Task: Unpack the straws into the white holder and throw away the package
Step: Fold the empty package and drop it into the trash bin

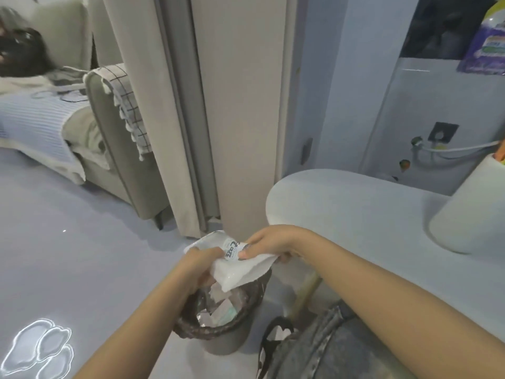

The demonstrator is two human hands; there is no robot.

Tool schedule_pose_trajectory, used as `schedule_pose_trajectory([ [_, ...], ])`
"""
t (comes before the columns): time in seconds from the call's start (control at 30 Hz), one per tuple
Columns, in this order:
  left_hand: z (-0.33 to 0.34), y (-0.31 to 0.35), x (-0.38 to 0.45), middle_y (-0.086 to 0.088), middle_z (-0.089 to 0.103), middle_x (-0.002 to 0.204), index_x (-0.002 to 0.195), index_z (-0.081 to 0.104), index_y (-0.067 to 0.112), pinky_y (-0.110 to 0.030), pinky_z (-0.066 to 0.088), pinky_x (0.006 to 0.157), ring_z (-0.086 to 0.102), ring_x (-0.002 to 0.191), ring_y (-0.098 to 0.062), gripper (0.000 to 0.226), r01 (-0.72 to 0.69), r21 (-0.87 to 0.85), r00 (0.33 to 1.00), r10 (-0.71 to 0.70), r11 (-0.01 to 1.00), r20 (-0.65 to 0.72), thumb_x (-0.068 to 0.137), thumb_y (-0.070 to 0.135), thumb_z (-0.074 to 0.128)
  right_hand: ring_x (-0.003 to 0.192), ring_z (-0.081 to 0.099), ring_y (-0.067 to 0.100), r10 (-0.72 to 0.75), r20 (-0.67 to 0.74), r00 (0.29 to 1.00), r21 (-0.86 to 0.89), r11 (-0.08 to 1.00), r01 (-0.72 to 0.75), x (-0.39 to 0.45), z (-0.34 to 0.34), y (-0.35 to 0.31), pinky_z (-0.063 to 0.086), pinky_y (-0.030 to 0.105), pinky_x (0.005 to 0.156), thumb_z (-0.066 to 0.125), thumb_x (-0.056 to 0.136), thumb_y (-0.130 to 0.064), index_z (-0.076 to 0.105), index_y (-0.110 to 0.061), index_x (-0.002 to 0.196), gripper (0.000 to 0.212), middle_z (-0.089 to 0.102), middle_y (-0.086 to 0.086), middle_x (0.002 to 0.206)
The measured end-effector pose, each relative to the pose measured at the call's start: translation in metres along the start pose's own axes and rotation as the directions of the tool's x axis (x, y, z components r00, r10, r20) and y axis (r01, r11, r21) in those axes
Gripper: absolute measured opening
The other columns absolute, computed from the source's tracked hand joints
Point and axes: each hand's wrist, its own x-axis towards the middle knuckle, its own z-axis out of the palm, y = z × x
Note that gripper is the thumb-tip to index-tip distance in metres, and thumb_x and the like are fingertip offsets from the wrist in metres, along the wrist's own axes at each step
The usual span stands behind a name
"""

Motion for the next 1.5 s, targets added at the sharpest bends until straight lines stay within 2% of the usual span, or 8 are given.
schedule_pose_trajectory([
  [0.2,-0.017,-0.029,0.012,-0.011,0.055,0.078,0.113,0.055,-0.001,-0.026,0.046,0.050,0.054,0.062,-0.021,0.034,0.235,0.073,0.969,-0.240,0.969,0.064,0.084,0.014,0.065,0.053,0.027,0.015,0.145,0.046,0.988,-0.144,0.980,-0.137,0.033,0.029,0.001,0.022,0.025,0.048,0.056,0.083,-0.052,0.055,-0.014,0.126,0.058,0.036,0.003,0.087],
  [0.63,-0.033,-0.030,0.002,-0.003,0.049,0.057,0.081,0.057,0.005,-0.022,0.035,0.049,0.044,0.045,-0.017,0.020,0.015,0.508,0.981,-0.111,0.861,0.159,0.081,0.025,0.059,0.059,0.048,0.017,0.081,0.104,0.991,-0.219,0.974,-0.057,0.039,0.032,0.003,0.039,0.022,0.050,0.059,0.076,-0.055,0.064,-0.010,0.112,0.058,0.054,0.004,0.086],
  [0.8,-0.034,-0.036,0.012,-0.019,0.064,0.106,0.127,0.051,0.003,-0.045,0.056,0.088,0.067,0.072,-0.032,0.047,0.130,0.336,0.975,-0.182,0.933,0.129,0.089,0.030,0.058,0.071,0.053,0.022,0.113,-0.005,0.994,-0.127,0.985,-0.113,0.044,0.035,0.009,0.041,0.024,0.055,0.053,0.080,-0.064,0.059,-0.004,0.119,0.072,0.058,0.011,0.096],
  [0.97,-0.026,-0.037,0.022,-0.016,0.028,0.153,0.149,0.023,0.014,-0.047,0.059,0.063,0.052,0.119,-0.044,0.065,0.154,0.302,0.987,-0.162,0.941,0.000,0.095,0.037,0.050,0.091,0.063,0.020,0.092,-0.026,0.995,0.160,0.983,-0.086,0.046,0.046,0.029,0.055,0.028,0.076,0.053,0.090,-0.046,0.043,-0.007,0.136,0.060,0.049,0.014,0.136],
  [1.07,-0.017,-0.035,0.025,-0.010,0.023,0.156,0.150,0.025,0.016,-0.049,0.057,0.070,0.042,0.130,-0.041,0.064,0.100,0.325,0.994,-0.106,0.941,0.000,0.096,0.041,0.048,0.112,0.058,0.022,0.044,-0.057,0.997,0.263,0.964,-0.028,0.044,0.049,0.035,0.052,0.028,0.088,0.052,0.093,-0.035,0.044,-0.010,0.136,0.051,0.044,0.010,0.142],
  [1.23,0.009,-0.050,0.025,-0.014,0.031,0.154,0.148,0.030,0.013,-0.046,0.036,0.103,0.035,0.138,-0.033,0.058,0.051,0.603,0.990,-0.118,0.796,0.072,0.099,0.044,0.036,0.115,0.054,0.029,0.182,0.038,0.983,-0.194,0.966,-0.171,0.037,0.063,0.042,0.045,0.042,0.099,0.051,0.091,-0.043,0.043,-0.009,0.137,0.058,0.044,0.011,0.143],
  [1.4,0.027,-0.058,0.026,-0.018,0.023,0.157,0.151,0.023,0.010,-0.047,0.029,0.111,0.028,0.141,-0.036,0.067,0.147,0.634,0.966,-0.249,0.759,0.073,0.099,0.052,0.029,0.098,0.062,0.028,0.236,0.173,0.956,-0.186,0.961,-0.203,0.045,0.067,0.042,0.052,0.040,0.086,0.055,0.090,-0.037,0.045,-0.011,0.135,0.053,0.056,0.014,0.131],
  [1.5,0.030,-0.052,0.032,-0.020,0.029,0.154,0.150,0.025,0.008,-0.047,0.035,0.104,0.033,0.138,-0.038,0.065,0.142,0.610,0.973,-0.225,0.779,0.061,0.100,0.050,0.025,0.099,0.064,0.023,0.128,-0.041,0.991,0.016,0.992,-0.128,0.055,0.067,0.045,0.053,0.035,0.090,0.063,0.086,-0.027,0.053,-0.010,0.129,0.047,0.060,0.013,0.127],
])
